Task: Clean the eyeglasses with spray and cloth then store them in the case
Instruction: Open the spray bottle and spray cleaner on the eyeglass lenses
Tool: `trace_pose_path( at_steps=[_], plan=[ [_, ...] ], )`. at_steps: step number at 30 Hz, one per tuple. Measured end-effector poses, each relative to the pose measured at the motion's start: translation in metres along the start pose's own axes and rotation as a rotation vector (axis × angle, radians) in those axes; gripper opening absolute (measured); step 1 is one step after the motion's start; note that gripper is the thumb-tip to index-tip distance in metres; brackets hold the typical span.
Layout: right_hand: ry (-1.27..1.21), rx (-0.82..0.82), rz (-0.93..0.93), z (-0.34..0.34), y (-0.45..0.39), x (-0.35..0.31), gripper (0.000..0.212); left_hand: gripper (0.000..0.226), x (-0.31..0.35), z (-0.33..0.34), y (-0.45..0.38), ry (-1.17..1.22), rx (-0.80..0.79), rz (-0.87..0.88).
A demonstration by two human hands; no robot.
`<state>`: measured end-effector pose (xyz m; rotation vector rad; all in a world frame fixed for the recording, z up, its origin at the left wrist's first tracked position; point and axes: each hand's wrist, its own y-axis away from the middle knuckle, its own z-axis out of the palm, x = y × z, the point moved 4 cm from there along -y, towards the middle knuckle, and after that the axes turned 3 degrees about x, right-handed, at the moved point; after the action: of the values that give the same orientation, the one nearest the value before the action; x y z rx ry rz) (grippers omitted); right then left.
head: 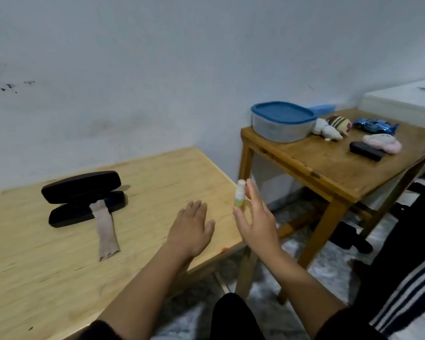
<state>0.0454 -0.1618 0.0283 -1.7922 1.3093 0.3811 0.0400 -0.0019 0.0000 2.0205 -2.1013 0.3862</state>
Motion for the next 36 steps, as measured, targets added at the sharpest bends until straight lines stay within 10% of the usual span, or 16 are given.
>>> trace_pose_path(
  at_steps=[12,36],
  plan=[
    [-0.038,-0.033,-0.077,0.021,-0.016,-0.004,0.057,0.038,0.014,-0.030,-0.011,0.556,0.278,-0.019],
    [0.064,-0.037,-0.189,-0.002,-0.029,-0.007,0.057,0.017,0.067,-0.051,-0.052,1.223,0.230,-0.349]
  ],
)
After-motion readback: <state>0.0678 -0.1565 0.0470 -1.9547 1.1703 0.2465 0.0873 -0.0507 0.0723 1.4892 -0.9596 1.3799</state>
